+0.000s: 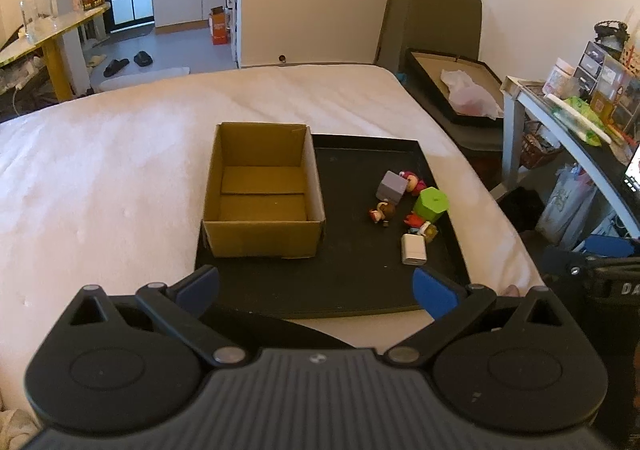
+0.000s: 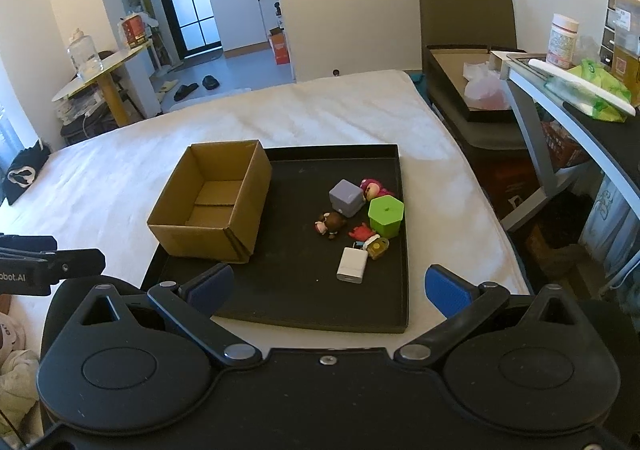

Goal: Organize rigid objects

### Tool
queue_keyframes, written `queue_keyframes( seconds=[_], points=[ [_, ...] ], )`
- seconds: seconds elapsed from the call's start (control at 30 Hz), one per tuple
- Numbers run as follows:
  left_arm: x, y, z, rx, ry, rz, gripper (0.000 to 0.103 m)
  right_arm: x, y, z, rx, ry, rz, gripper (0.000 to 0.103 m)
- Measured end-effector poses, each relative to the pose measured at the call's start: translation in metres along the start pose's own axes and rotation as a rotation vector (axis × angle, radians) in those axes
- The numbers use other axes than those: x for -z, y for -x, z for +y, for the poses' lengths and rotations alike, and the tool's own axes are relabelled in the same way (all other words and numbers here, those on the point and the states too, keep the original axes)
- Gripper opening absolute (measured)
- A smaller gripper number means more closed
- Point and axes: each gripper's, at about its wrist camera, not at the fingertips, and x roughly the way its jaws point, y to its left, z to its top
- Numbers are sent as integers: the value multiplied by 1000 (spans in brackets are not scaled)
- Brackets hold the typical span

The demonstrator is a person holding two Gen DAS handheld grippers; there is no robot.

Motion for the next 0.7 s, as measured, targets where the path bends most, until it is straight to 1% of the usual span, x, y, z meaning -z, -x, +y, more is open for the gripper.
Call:
queue_keyframes(
  seconds=[0.2,0.27,0.53,0.7],
  points=[
    [0,2,1,-16,1,2,103,2,-2,2,-6,-6,14,103],
    [1,2,2,-17,4,2,103,1,-2,1,-29,-24,20,103],
    [0,5,4,-22,11,-6,103,1,-1,3,4,-20,19,103],
    [0,5,5,-22,9,-5,103,3,-2,6,5,-19,19,103]
  ],
)
